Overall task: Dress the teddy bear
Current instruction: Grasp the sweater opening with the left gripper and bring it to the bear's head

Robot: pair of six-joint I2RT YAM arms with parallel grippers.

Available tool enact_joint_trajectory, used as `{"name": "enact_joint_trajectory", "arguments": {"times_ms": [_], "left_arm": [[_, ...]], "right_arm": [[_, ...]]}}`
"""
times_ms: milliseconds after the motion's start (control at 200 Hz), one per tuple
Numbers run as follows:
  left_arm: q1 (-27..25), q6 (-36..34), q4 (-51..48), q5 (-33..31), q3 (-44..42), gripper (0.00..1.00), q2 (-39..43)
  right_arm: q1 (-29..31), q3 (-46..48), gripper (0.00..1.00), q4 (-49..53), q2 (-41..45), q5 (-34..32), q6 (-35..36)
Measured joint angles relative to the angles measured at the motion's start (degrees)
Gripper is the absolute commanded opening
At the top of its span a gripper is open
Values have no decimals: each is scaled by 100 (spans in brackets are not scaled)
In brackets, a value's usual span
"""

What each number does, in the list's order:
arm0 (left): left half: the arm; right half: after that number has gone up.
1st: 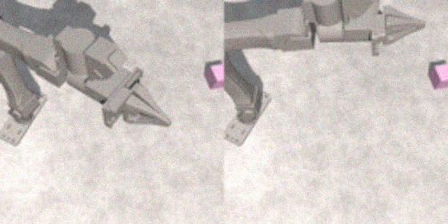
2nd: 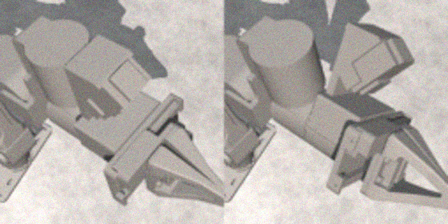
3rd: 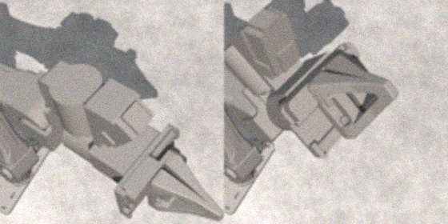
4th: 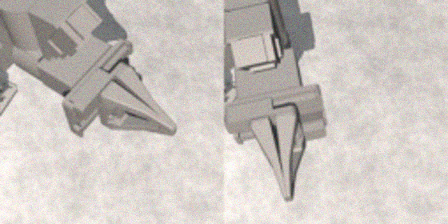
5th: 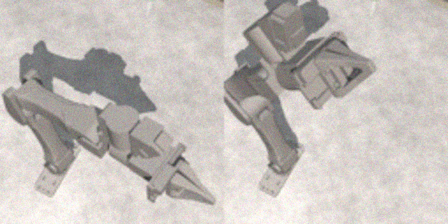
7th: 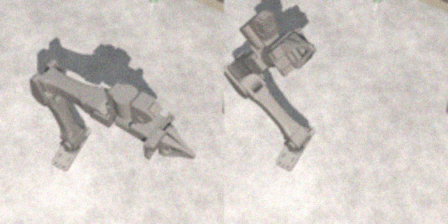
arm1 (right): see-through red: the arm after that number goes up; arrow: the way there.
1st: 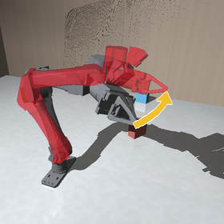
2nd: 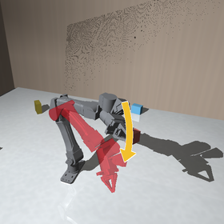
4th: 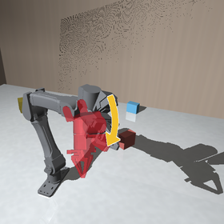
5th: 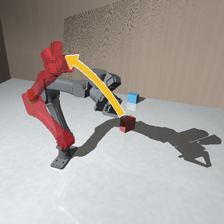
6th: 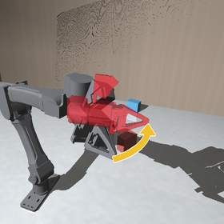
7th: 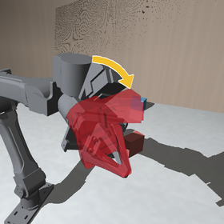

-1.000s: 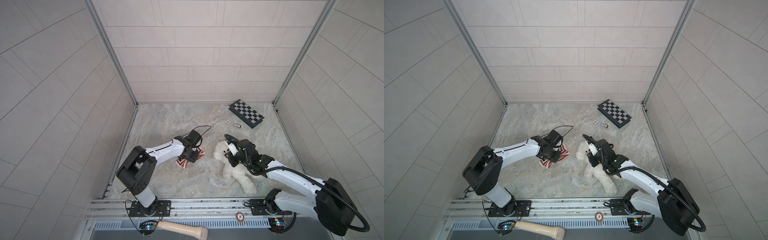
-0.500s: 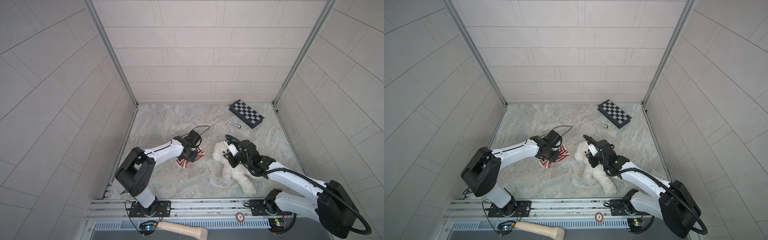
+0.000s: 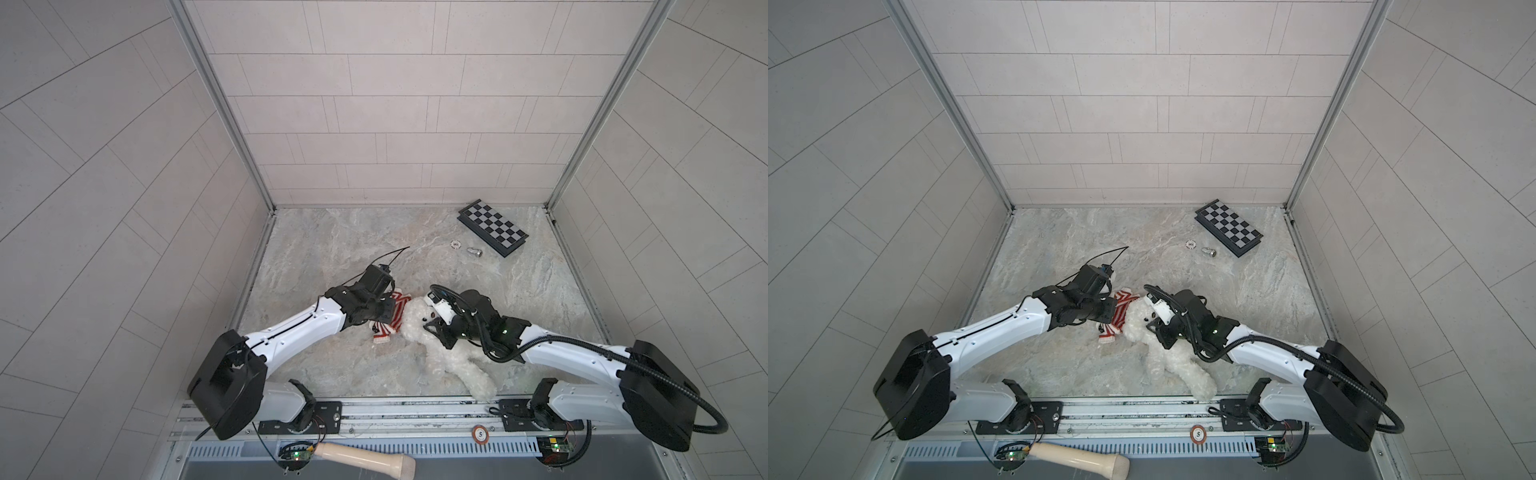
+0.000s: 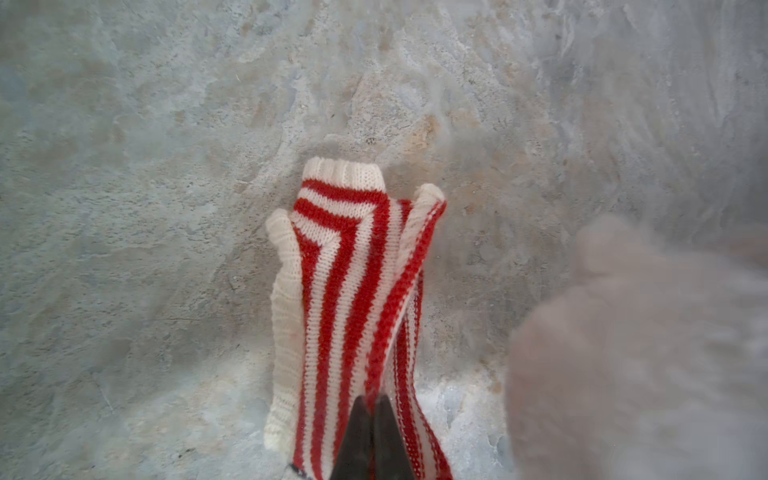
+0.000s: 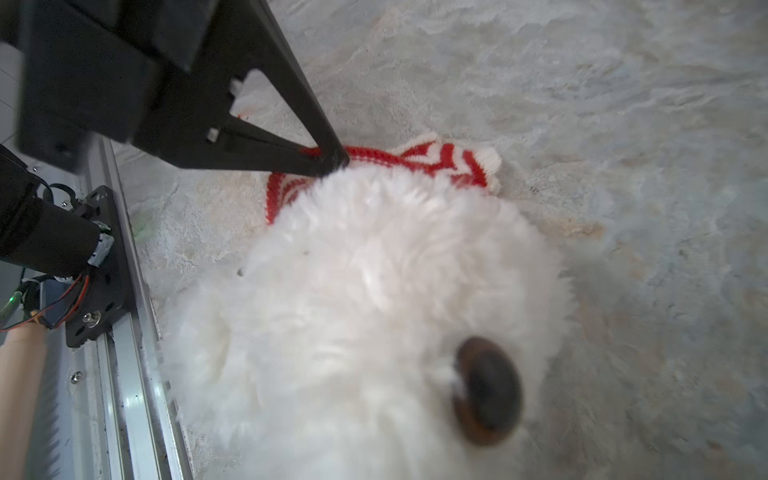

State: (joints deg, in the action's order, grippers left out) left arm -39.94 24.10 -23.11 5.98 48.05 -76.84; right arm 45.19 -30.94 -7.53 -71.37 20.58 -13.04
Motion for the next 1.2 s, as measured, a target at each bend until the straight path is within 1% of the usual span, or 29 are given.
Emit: {"name": "enact_joint_trajectory", "arguments": {"times_ms": [225, 340, 456, 726, 961, 1091, 1201], "left_arm": [[-72, 197, 483, 328, -297, 0, 251], [-74, 289, 673, 509, -369, 0, 310], [-101, 313, 811, 686, -389, 0, 557], [-170, 247, 800, 966, -472, 0, 1036], [-190, 468, 1003, 1320, -629, 0, 1075], [-238, 638, 1329, 1694, -640, 0, 1064], [-258, 732, 1493, 1864, -640, 0, 1062]], "right_arm": [[74, -284, 0, -87, -542, -105, 98], [109, -326, 0, -98, -621, -184, 188], [133, -332, 0, -127, -708, -260, 267], [254, -332, 0, -90, -647, -658, 407], [479, -332, 0, -85, -581, -1060, 409], [533, -330, 0, -116, -498, -1187, 400], [555, -295, 0, -170, -319, -1196, 404]]}}
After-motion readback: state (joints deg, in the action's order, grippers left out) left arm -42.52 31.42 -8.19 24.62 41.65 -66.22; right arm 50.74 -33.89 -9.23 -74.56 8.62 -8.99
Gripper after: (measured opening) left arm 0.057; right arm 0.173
